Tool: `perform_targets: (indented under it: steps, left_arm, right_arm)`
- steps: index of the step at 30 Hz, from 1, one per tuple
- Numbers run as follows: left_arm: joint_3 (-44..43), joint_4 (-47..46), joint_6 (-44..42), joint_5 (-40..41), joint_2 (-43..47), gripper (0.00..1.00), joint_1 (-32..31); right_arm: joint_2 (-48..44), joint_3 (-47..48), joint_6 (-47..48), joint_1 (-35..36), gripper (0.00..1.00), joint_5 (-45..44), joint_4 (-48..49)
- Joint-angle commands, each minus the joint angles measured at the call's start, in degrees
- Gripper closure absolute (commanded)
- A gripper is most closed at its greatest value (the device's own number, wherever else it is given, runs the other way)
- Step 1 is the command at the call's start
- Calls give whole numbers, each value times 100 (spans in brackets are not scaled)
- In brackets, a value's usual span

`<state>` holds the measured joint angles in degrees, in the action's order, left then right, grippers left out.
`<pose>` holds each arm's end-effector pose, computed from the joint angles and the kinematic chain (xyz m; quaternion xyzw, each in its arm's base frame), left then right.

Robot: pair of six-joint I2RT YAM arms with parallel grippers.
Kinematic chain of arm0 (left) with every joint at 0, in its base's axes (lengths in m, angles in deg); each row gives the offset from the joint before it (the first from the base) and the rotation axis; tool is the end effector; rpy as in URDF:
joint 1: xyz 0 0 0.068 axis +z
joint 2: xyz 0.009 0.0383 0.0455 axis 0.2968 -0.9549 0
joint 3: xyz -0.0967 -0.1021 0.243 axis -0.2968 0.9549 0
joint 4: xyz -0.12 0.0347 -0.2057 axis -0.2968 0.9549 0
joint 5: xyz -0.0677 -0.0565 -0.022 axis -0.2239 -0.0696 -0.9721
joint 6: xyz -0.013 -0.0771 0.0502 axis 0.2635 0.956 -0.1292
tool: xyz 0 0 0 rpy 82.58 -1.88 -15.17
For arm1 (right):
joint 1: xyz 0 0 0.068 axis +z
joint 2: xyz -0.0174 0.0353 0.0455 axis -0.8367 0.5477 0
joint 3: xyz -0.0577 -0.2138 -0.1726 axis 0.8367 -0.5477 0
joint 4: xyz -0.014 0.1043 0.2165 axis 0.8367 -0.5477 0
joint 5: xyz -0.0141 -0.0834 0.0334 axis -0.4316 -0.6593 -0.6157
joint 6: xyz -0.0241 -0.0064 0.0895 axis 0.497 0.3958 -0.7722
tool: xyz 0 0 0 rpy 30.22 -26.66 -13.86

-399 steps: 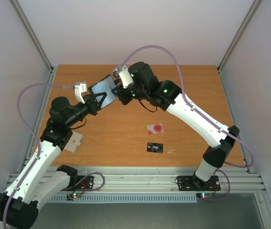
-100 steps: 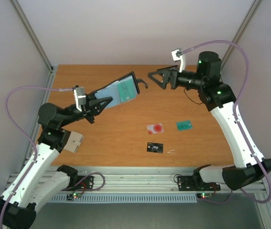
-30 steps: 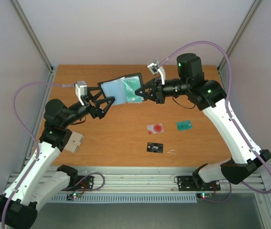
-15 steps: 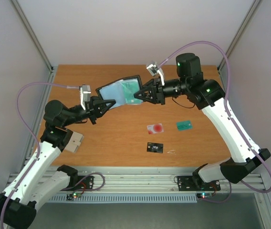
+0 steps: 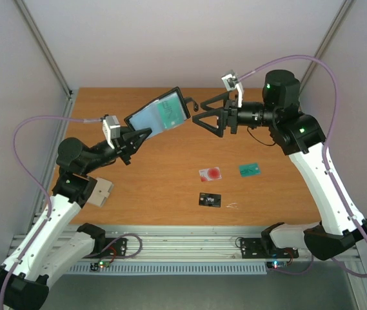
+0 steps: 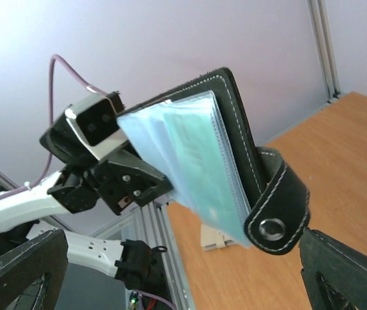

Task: Take the credit cards out of the card holder

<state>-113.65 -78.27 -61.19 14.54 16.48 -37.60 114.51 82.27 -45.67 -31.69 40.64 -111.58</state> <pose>0.1582 -0.1183 0.3994 0.3079 0.5568 -0.4359 0.6364 0.2017 0.1674 0.4831 -0.4879 0.5879 0.4026 0.5042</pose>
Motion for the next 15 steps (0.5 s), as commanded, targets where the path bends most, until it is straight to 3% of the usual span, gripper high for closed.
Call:
perform_targets:
  steps: [1, 6, 15]
  left_arm:
    - [-47, -258, -530, 483, 152, 100, -23]
    - [-51, -320, -584, 198, 98, 100, -38]
    - [-124, -336, -588, 103, 53, 100, -71]
  right_arm:
    - [-364, -139, -255, 38, 2, 409, 590]
    - [-152, -103, -288, 434, 7, 1063, 824]
    - [308, -14, -114, 588, 9, 773, 938]
